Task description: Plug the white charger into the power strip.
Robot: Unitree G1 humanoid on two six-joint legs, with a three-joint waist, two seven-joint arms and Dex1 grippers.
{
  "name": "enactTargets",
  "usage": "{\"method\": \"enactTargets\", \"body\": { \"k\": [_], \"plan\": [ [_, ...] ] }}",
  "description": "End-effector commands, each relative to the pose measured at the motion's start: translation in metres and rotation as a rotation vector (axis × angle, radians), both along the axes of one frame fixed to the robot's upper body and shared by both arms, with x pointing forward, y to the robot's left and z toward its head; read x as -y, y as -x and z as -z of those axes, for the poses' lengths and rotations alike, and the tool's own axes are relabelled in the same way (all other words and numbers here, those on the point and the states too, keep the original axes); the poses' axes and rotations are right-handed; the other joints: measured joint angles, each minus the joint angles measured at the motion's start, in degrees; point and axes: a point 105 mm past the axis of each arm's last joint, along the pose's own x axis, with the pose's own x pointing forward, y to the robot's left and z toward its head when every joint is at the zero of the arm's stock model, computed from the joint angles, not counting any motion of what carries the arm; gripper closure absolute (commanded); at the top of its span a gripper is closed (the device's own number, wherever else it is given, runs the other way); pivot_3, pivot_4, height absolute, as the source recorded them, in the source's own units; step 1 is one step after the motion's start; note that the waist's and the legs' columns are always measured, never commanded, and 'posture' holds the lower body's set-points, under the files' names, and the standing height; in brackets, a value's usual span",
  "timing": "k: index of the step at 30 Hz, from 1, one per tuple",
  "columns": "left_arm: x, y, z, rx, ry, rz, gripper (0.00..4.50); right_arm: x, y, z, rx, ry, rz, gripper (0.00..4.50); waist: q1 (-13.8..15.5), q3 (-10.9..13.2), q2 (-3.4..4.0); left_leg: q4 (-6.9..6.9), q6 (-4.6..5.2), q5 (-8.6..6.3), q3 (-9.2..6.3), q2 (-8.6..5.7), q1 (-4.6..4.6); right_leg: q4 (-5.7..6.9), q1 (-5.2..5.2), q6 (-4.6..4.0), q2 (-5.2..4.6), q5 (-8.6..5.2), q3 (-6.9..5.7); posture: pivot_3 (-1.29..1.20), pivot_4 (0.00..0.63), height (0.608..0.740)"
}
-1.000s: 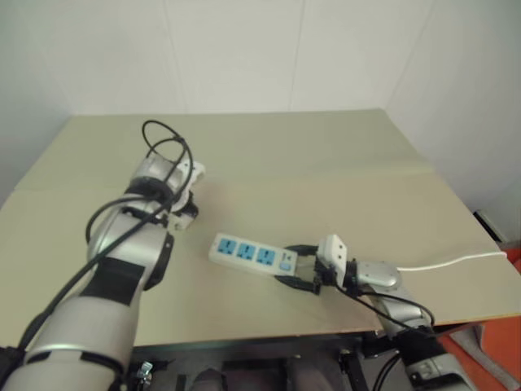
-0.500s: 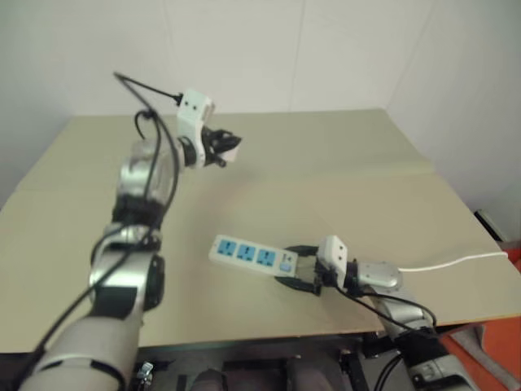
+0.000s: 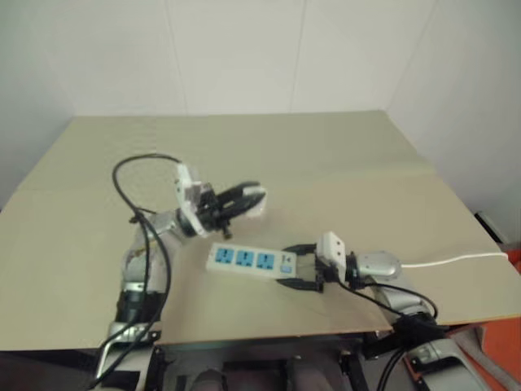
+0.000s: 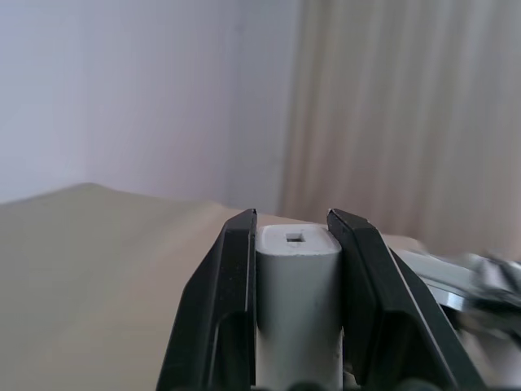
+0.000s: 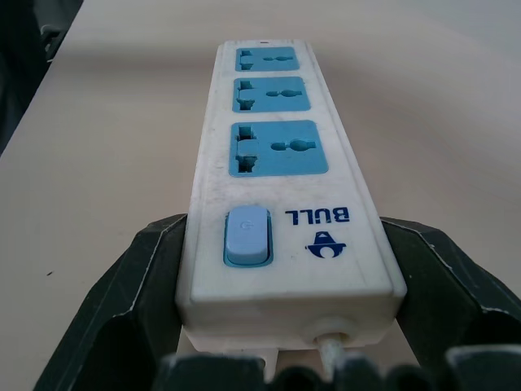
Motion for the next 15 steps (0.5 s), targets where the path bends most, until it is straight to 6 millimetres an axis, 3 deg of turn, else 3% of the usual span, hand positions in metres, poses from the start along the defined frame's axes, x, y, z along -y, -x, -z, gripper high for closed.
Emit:
{"method": "enactTargets", "body": {
  "k": [1,7,15],
  "plan": [
    [-0.003,0.010,-0.003,-0.042,0.042,0.175,3.50,-0.007,0.010,0.024,-0.055,0.088,-0.075,1.09,-0.05,-0.04,-0.05,-0.01,0.00,0.00,0.00,0.00,0.04,-0.01,0.04,0.23,0.00,-0.15,0.00,0.00,0.150,0.740],
    [-0.004,0.010,0.018,-0.067,-0.039,0.291,3.50,-0.011,0.007,0.024,-0.046,0.089,-0.086,1.09,-0.18,-0.09,-0.08,-0.03,0.00,0.00,-0.01,0.02,0.10,-0.01,0.07,0.33,0.01,-0.23,0.00,0.00,0.150,0.740],
    [0.007,0.006,0.040,-0.042,-0.062,0.302,3.50,-0.015,0.012,0.023,-0.041,0.081,-0.103,1.09,-0.24,-0.18,-0.11,-0.06,0.01,0.00,0.00,0.03,0.12,0.00,0.06,0.29,0.03,-0.24,0.02,0.00,0.150,0.740]
  ]
}}
